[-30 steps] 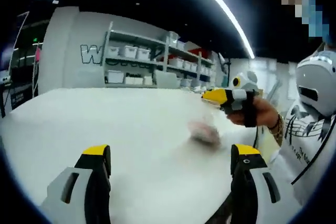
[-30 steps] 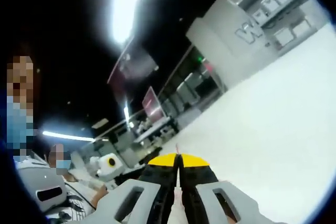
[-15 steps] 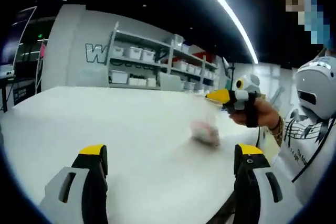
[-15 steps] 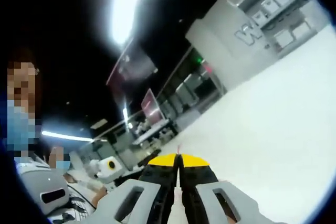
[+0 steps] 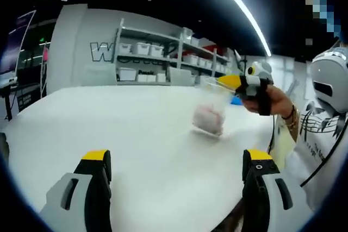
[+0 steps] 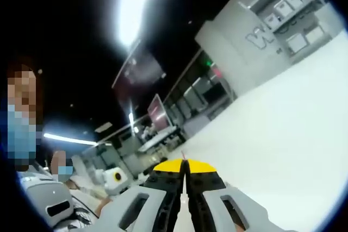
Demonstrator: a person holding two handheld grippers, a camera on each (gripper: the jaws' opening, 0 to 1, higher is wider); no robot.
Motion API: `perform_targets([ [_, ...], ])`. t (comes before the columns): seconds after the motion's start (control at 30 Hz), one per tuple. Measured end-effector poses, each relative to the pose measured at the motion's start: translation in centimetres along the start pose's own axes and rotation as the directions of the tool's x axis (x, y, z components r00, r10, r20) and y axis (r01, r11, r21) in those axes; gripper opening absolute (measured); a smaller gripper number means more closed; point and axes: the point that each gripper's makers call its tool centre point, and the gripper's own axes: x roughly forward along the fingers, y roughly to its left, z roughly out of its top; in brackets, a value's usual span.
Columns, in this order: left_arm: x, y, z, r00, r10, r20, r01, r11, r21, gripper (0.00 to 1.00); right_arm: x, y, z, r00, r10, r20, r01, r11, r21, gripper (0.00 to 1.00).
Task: Open the resealable bag by pulling the two sides of the seal apart until the entire bag opening is separated and visibly accessible.
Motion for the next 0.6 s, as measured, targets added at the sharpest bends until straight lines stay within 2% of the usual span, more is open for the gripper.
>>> perform_targets([
  [0.1, 0.1, -0.1, 0.1, 1.0, 0.001, 0.008, -0.001, 1.0, 0.0, 1.0, 0.2, 0.1, 0.0, 1.0, 0.003, -0.004, -0.003, 1.0, -0.002, 0.0],
  [0.2, 0.0, 0.3, 0.0, 1.0, 0.029, 0.001, -0.029, 0.999, 0.028, 1.0, 0.4, 0.1, 0.0, 1.0, 0.003, -0.01, -0.004, 1.0, -0.007, 0.0],
  [0.4, -0.2, 0.7, 0.8, 0.998, 0.04, 0.048, -0.04, 0.999, 0.0, 1.0, 1.1, -0.2, 0.5, 1.0, -0.001, -0.03, 0.001, 1.0, -0.031, 0.0],
  [0.6, -0.1, 0.8, 0.7, 0.998, 0.043, 0.049, -0.043, 0.999, 0.0, 1.0, 2.0, -0.3, 0.8, 0.999, -0.007, -0.044, 0.004, 0.998, -0.059, 0.0],
])
